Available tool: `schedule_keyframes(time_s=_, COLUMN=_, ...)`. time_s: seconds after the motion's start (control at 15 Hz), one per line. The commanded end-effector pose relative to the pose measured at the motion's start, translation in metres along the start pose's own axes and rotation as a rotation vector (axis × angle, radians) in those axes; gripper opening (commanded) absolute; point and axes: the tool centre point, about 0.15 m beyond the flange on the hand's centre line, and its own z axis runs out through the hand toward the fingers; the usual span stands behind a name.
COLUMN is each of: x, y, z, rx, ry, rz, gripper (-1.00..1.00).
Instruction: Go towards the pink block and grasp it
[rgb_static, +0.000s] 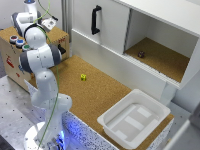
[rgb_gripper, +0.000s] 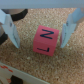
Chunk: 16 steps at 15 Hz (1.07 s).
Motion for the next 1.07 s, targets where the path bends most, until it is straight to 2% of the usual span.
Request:
schedule_keyframes(time_s=0.0, x=0.010, y=0.028, z=-0.004, rx=0.098, ry=-0.105, rz=-0.029, gripper=-1.00)
schedule_keyframes(time_s=0.2, x=0.006, y=0.033, z=-0.013, rx=0.124, ry=-0.113, rz=-0.017, gripper=-1.00)
schedule_keyframes(time_s=0.33, x=0.002, y=0.043, z=-0.026, rx=0.147, ry=-0.087, rz=0.010, gripper=-1.00)
schedule_keyframes(time_s=0.6, x=-0.027, y=0.053, z=-0.046, rx=0.111, ry=-0.049, rz=0.055, gripper=-1.00)
schedule_keyframes(time_s=0.73, x=-0.052, y=0.055, z=-0.043, rx=0.105, ry=-0.033, rz=0.170, gripper=-1.00)
schedule_keyframes(time_s=1.0, x=-0.124, y=0.029, z=-0.040, rx=0.090, ry=-0.058, rz=0.488, gripper=-1.00)
